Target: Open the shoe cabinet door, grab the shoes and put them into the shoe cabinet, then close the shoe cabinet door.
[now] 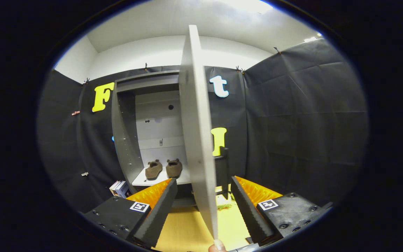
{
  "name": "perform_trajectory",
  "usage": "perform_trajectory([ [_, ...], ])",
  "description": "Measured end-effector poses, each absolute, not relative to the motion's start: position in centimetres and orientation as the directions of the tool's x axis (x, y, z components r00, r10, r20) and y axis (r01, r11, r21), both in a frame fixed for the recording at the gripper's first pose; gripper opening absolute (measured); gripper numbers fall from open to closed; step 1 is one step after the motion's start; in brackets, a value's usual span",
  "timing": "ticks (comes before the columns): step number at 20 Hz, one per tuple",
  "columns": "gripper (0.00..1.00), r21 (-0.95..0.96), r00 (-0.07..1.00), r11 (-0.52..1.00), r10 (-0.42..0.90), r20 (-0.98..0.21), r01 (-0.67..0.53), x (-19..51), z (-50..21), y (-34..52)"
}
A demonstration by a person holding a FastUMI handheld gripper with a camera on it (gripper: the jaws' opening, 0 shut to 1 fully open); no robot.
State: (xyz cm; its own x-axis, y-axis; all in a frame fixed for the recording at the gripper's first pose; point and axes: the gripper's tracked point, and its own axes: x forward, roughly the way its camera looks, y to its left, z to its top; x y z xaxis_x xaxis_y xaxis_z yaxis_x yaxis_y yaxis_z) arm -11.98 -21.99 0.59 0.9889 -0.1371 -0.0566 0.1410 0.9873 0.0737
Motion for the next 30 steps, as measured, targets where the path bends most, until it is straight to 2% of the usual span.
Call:
perform_trajectory([
  [5, 0.98, 0.093, 0.994, 0.993, -0.064, -0.084, 0.071, -11.0, -0.4, -26.9],
  [14, 0.98, 0.113, 0.989, 0.991, 0.08, -0.125, -0.066, -9.6, -1.8, -27.9],
  [30, 0.98, 0.092, 0.988, 0.994, 0.078, -0.133, -0.066, -9.5, -3.0, -17.2],
])
